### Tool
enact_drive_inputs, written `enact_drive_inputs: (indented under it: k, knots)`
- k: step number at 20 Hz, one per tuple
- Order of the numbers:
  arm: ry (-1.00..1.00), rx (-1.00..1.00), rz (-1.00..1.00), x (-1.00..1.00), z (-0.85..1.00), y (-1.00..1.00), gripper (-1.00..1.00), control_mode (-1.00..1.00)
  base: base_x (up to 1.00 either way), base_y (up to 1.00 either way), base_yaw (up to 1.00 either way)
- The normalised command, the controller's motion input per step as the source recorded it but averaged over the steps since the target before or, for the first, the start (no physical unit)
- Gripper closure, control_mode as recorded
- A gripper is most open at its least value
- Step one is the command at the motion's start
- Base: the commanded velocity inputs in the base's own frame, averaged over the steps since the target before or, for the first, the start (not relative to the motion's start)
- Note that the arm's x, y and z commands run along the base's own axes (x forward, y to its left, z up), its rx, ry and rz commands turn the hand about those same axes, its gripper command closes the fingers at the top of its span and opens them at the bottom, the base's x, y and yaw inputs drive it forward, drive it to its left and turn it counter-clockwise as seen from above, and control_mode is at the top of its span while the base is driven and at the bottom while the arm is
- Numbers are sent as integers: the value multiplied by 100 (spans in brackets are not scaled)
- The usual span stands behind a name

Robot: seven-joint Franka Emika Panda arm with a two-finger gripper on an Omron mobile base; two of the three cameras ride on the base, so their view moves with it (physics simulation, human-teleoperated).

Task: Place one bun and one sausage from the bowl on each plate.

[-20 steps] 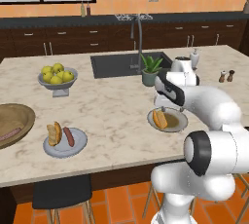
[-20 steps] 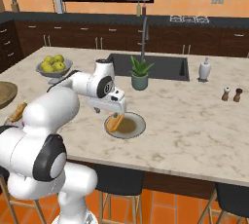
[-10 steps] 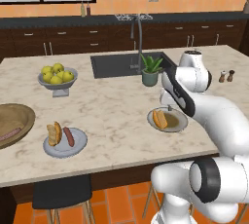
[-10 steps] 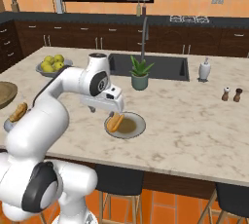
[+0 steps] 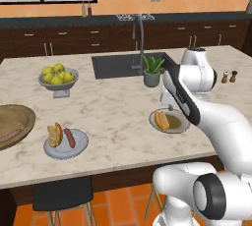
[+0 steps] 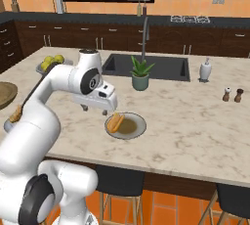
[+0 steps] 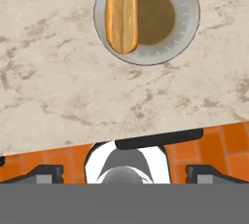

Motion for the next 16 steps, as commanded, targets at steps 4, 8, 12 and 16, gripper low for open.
enact_drive_inputs:
  k: [4,8,12,16]
  knots:
    - [-5,0,0,-25,36,18,-100,-100,0,0,0]
    - [0,0,0,0,0,0,-100,100,-60,3,0]
    - [0,0,0,0,0,0,-100,100,-67,80,2]
    - [0,0,0,0,0,0,-100,100,-12,100,0]
